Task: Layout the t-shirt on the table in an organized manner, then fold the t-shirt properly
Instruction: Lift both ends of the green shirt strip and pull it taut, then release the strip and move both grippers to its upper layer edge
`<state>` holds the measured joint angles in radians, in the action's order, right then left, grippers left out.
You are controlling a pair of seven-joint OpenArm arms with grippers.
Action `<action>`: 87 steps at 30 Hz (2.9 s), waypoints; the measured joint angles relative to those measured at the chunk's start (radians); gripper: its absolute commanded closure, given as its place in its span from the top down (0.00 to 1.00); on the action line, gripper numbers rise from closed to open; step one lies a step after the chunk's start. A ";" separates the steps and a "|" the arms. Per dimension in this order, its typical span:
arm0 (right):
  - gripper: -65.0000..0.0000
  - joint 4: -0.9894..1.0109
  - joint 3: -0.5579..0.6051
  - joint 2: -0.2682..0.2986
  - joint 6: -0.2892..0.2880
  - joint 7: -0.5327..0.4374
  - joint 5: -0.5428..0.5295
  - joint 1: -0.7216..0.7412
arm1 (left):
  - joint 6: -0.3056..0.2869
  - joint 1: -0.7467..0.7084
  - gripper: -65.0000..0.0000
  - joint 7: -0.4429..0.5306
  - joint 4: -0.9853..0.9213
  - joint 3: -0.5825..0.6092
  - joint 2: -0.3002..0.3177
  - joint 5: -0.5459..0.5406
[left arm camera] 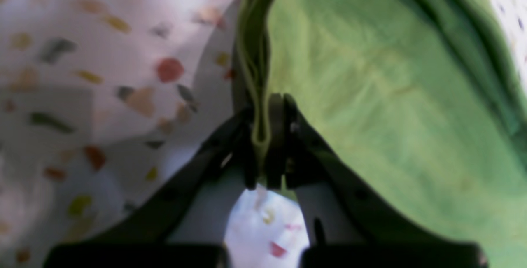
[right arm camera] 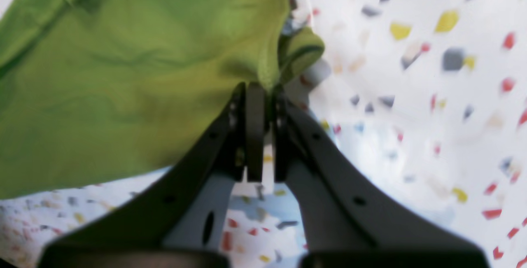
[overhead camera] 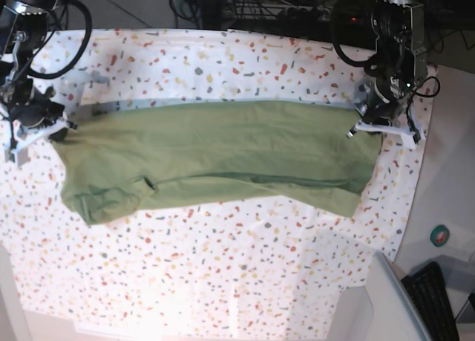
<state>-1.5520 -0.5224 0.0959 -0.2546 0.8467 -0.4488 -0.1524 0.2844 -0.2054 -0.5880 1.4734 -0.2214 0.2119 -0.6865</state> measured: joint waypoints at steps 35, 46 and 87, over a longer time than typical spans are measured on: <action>0.20 1.056 0.238 0.128 0.263 -0.362 0.105 0.764 | 0.083 0.665 0.00 -0.002 -0.721 -0.102 -0.056 0.001; 0.64 0.402 0.231 0.148 0.155 -0.266 0.104 0.369 | 0.003 0.547 0.96 -0.003 -0.506 -0.044 0.011 0.006; 0.00 0.852 0.357 0.116 0.051 -0.515 0.092 0.463 | -0.102 0.059 0.88 -0.001 -0.136 -0.099 0.071 0.010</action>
<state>-0.6998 -0.1654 0.2119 -0.2035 0.3321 -0.3569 0.3103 0.1822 -0.1467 -0.5888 1.3376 -0.3202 0.2829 -0.6765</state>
